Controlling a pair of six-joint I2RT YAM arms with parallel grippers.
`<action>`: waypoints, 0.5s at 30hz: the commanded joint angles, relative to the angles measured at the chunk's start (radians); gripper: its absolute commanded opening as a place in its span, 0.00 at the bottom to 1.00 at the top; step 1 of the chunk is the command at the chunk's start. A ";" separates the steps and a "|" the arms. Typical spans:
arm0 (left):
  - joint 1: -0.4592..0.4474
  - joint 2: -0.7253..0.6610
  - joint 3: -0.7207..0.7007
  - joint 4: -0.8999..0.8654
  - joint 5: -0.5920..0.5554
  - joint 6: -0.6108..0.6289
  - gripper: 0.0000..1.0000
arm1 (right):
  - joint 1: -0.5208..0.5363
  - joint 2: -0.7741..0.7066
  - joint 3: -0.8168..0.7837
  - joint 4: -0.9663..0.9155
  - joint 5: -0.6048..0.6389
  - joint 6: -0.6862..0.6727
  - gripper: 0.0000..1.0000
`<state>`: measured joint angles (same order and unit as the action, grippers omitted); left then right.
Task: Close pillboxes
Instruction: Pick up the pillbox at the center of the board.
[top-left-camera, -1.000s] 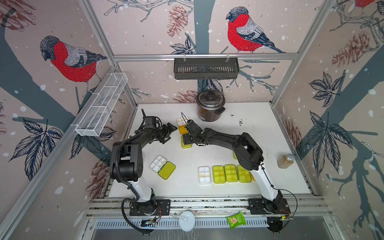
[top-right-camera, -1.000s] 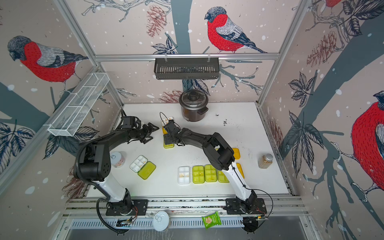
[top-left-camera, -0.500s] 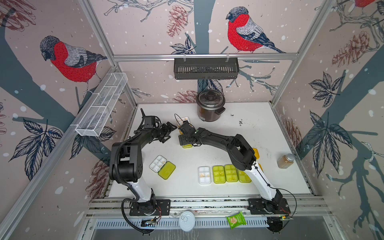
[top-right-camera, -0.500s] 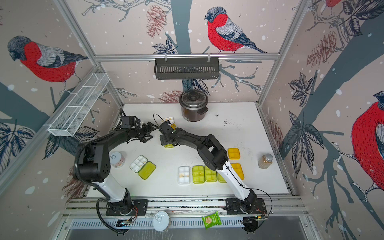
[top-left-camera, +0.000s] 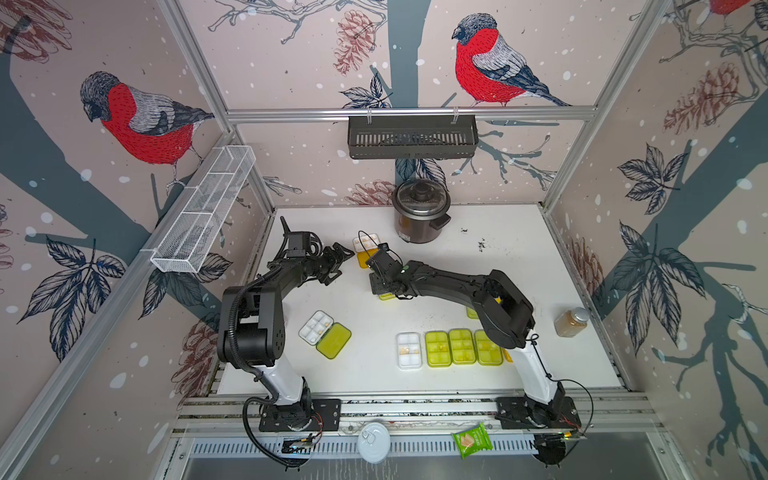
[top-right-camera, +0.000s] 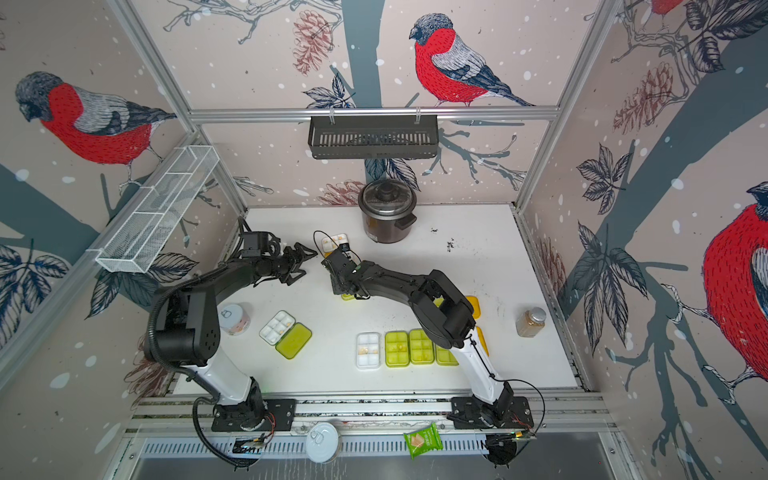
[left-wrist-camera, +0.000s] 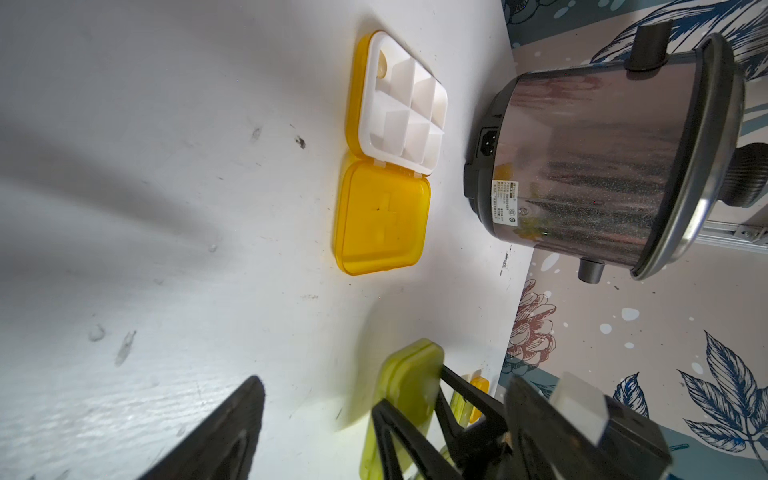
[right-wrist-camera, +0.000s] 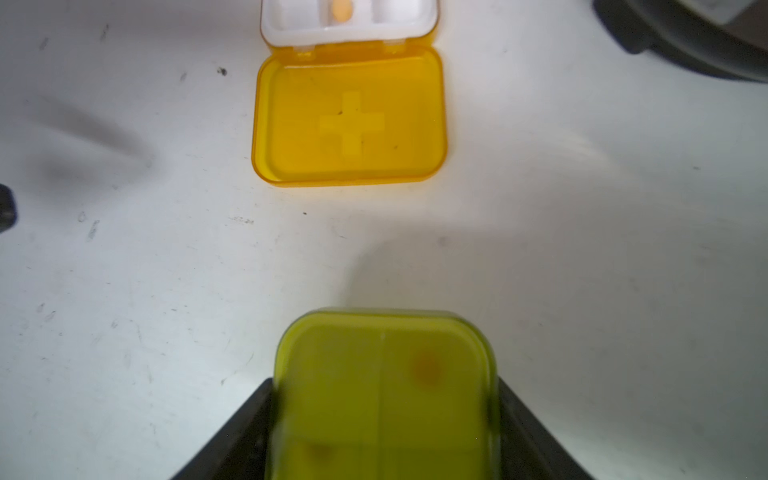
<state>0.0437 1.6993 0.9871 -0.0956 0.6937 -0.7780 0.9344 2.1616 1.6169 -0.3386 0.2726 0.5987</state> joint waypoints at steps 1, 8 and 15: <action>0.001 -0.009 -0.010 0.024 0.016 -0.003 0.90 | -0.031 -0.078 -0.099 0.077 0.023 0.013 0.71; 0.002 -0.016 -0.026 0.048 0.032 -0.018 0.90 | -0.130 -0.325 -0.434 0.149 0.021 0.005 0.71; 0.002 -0.010 -0.030 0.050 0.035 -0.021 0.90 | -0.189 -0.502 -0.681 0.185 0.019 0.008 0.71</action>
<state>0.0437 1.6905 0.9600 -0.0837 0.7082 -0.7933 0.7563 1.6936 0.9752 -0.1997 0.2905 0.6014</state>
